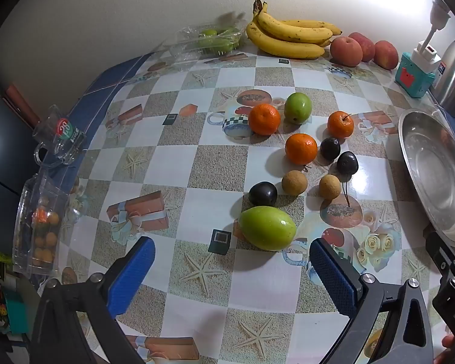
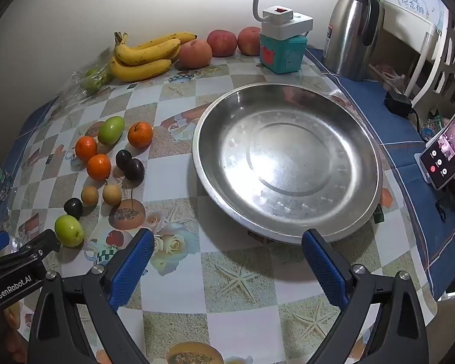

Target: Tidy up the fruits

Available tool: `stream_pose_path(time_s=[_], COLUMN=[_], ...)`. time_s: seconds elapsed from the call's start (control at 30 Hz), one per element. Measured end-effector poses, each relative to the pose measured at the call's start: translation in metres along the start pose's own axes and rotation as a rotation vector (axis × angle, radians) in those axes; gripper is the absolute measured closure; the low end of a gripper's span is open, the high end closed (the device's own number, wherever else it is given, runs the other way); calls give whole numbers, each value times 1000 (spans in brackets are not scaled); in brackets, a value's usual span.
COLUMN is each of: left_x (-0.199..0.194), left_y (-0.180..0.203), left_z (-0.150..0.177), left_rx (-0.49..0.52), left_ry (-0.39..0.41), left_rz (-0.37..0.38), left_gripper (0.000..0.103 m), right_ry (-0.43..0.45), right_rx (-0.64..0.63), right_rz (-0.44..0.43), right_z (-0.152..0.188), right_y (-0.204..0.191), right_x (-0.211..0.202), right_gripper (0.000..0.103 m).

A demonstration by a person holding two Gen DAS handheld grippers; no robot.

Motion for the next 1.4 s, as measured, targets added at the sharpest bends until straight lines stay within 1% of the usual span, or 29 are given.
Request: stream_pose_path(time_s=[1.0,1.2,1.3,1.4], left_x=[0,1,-1,-7], left_y=[0,0,-2,-5], left_z=[0,4,-2,-9], left_rx=[-1,2,-4,-9], left_ry=[-2,-21,-17,-3], left_rz=[1,-10,-16,-19], left_gripper=[0,0,0,0], right_ry=[-2,6,11,19], right_rx=[4,5,18,48], right_rz=[-3,-5,-30,-64], right_z=[1,3,0,-11], right_y=[1,0,-3,-6], right_x=[1,1,-2,-9], right_gripper=[5,5,5,5])
Point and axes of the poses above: each gripper's, at about its wrist camera, not at the fingertips, and x roughly the way its jaws point, y to its right, z to its underside, the point moved 9 cm from there along x, roughly the way its jaws point, and after that the axes turned 12 degrees about y, right-handed, at the moved point
